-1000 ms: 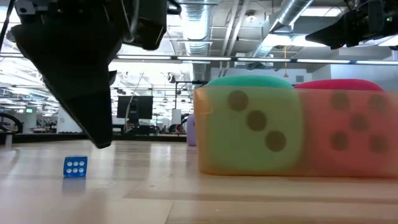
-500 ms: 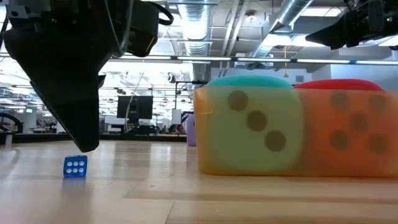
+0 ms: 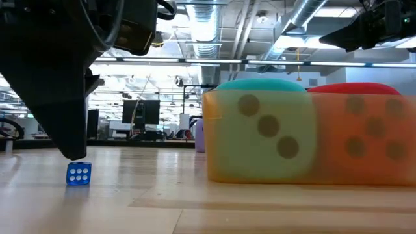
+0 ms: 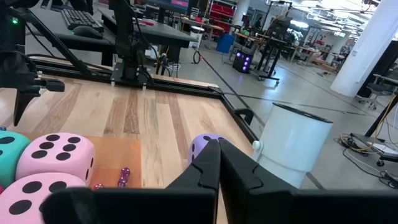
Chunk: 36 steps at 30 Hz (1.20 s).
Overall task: Pick & Place Dice
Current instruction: Put the small blue dice into the orange bin
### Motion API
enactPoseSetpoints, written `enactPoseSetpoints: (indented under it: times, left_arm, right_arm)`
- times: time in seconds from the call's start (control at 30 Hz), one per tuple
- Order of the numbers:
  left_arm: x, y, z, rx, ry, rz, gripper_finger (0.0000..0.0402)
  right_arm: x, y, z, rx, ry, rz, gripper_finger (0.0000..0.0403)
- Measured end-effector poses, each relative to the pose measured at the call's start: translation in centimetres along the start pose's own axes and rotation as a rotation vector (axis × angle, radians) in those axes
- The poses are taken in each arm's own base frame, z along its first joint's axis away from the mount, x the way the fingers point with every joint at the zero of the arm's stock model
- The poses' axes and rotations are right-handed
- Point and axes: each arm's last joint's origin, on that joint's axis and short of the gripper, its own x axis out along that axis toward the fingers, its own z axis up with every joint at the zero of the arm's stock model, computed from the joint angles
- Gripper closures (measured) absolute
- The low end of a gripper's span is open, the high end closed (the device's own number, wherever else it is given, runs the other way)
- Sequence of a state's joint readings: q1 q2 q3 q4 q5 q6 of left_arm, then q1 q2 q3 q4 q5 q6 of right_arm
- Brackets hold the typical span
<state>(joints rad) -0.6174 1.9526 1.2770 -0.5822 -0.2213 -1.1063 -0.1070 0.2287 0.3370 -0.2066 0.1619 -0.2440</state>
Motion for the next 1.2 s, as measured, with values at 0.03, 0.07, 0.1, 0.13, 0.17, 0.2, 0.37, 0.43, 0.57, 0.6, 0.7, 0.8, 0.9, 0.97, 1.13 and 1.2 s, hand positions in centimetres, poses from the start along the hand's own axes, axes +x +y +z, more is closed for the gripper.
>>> enactPoseSetpoints:
  times: [0.03,0.07,0.1,0.13,0.17,0.2,0.37,0.43,0.57,0.6,0.7,0.8,0.9,0.97,1.13,1.2]
  left_arm:
    - [0.0,0.0,0.0,-0.001,-0.007,0.002,0.0257]
    - [0.1,0.0,0.0,-0.002,-0.015,0.004,0.0257]
    - [0.3,-0.1,0.1,-0.005,-0.021,-0.001,0.0257]
    - [0.5,-0.2,0.0,-0.006,-0.020,-0.001,0.0257]
    - [0.7,-0.1,0.0,-0.006,-0.016,0.005,0.0257]
    - [0.9,-0.2,-0.1,-0.007,-0.014,0.003,0.0257]
    - [1.6,-0.1,-0.3,-0.001,0.010,0.019,0.0257]
    - [1.6,-0.1,-0.4,-0.001,0.017,0.018,0.0257]
    - [1.6,-0.1,-0.4,-0.001,0.020,0.017,0.0257]
    - [1.6,-0.1,-0.4,-0.001,0.021,0.017,0.0257]
    - [1.7,-0.1,-0.4,-0.001,0.021,0.017,0.0257]
    - [1.7,-0.1,-0.4,-0.001,0.022,0.017,0.0259]
    - [1.7,-0.1,-0.4,-0.002,0.022,0.018,0.0269]
    - [1.7,0.0,-0.4,-0.002,0.023,0.019,0.0279]
    - [1.7,0.0,-0.4,-0.001,0.024,0.023,0.0311]
    - [1.7,0.0,-0.4,-0.001,0.025,0.023,0.0324]
  right_arm:
    - [0.0,0.0,0.0,0.000,0.000,0.000,0.0403]
    - [0.0,0.0,0.0,0.000,0.000,0.000,0.0403]
    - [0.0,0.0,0.0,0.000,0.000,0.000,0.0403]
    - [0.0,0.0,0.0,0.000,0.001,0.000,0.0403]
    - [0.0,0.0,0.0,0.000,0.003,0.001,0.0403]
    - [0.0,0.0,0.0,0.000,0.002,0.001,0.0403]
    - [0.0,0.0,0.0,0.000,0.003,0.001,0.0403]
    - [0.0,0.0,0.0,0.000,0.003,0.000,0.0403]
    - [0.0,0.0,0.0,0.000,0.003,0.001,0.0403]
    - [0.0,0.0,0.0,0.000,0.003,0.001,0.0403]
    - [0.0,0.0,0.0,0.000,0.003,0.001,0.0403]
    - [0.0,0.0,0.0,0.000,0.003,0.001,0.0403]
    - [0.0,0.0,0.0,0.000,0.003,0.001,0.0403]
    - [0.0,0.0,0.0,0.000,0.002,0.000,0.0403]
    - [0.0,0.0,0.0,0.000,0.002,0.000,0.0403]
    - [0.0,0.0,0.0,0.000,0.003,0.000,0.0403]
